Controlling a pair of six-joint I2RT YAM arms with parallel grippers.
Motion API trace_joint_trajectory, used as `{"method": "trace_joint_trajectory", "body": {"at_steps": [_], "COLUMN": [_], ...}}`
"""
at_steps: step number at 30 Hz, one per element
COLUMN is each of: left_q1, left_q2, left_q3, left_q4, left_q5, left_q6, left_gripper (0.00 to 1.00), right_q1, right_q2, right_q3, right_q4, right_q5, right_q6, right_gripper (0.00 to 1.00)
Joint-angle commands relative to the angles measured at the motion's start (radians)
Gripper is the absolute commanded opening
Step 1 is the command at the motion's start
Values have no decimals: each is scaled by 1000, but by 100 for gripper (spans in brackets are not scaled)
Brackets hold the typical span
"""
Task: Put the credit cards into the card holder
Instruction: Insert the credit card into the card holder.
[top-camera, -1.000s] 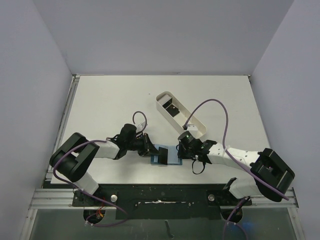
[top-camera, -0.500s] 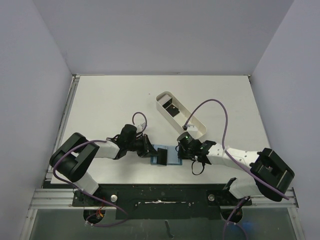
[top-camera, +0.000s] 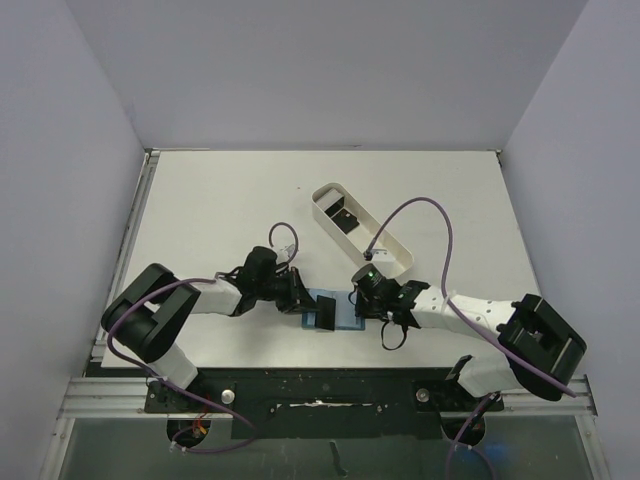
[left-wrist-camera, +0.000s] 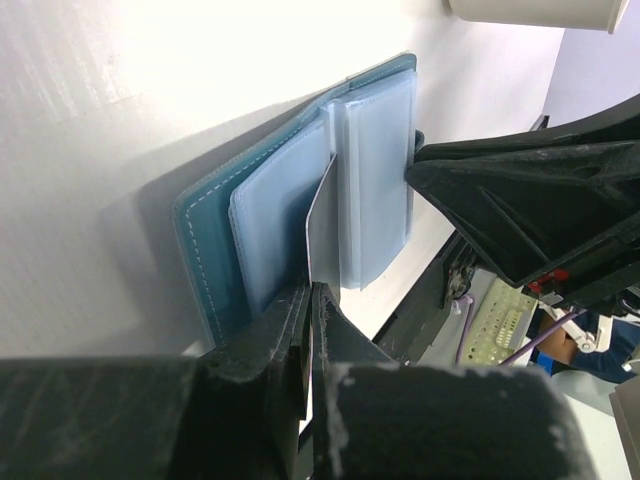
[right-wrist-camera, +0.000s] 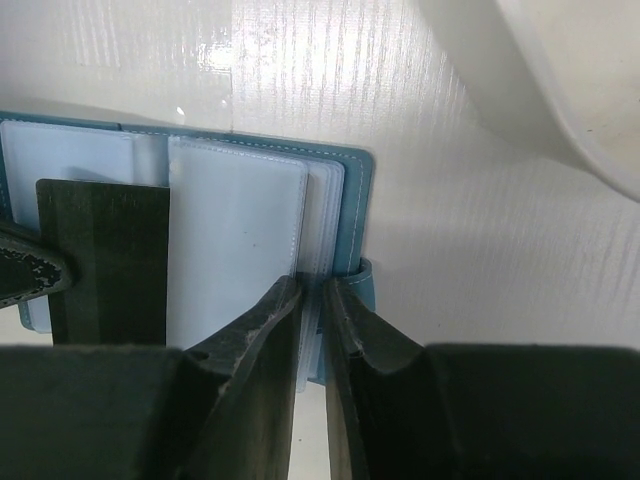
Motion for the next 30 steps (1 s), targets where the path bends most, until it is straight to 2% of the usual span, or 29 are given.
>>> {"method": "trace_joint_trajectory", "body": {"at_steps": [1, 7, 11, 16, 21, 25, 30], "left_q1": [-21, -22, -22, -22, -23, -23, -23], "left_q2": [11, -29, -64, -59, -49, -48, -48], "left_q3": [38, 51, 55, 59, 51, 51, 48], "left_q4": [36, -13, -34, -22, 14, 27, 43], "left_q5": [24, 15, 10, 26, 42, 50, 55], "left_q6": [16, 12, 14, 8, -9, -17, -26], "left_gripper": [0, 0, 0, 0, 0, 0, 0], "right_q1": [13, 34, 45, 45, 42, 42, 41], "right_q2": [22, 3, -28, -37, -6, 14, 26], "right_q3": [23, 73, 96, 99, 98, 97, 84], "right_q4": [-23, -109, -125, -115, -100, -86, -81], "right_q5": [27, 93, 104, 102, 95, 90, 90], "right_q6": [13, 18, 29, 37, 36, 33, 35], "right_gripper": [16, 8, 10, 21, 26, 26, 21]}}
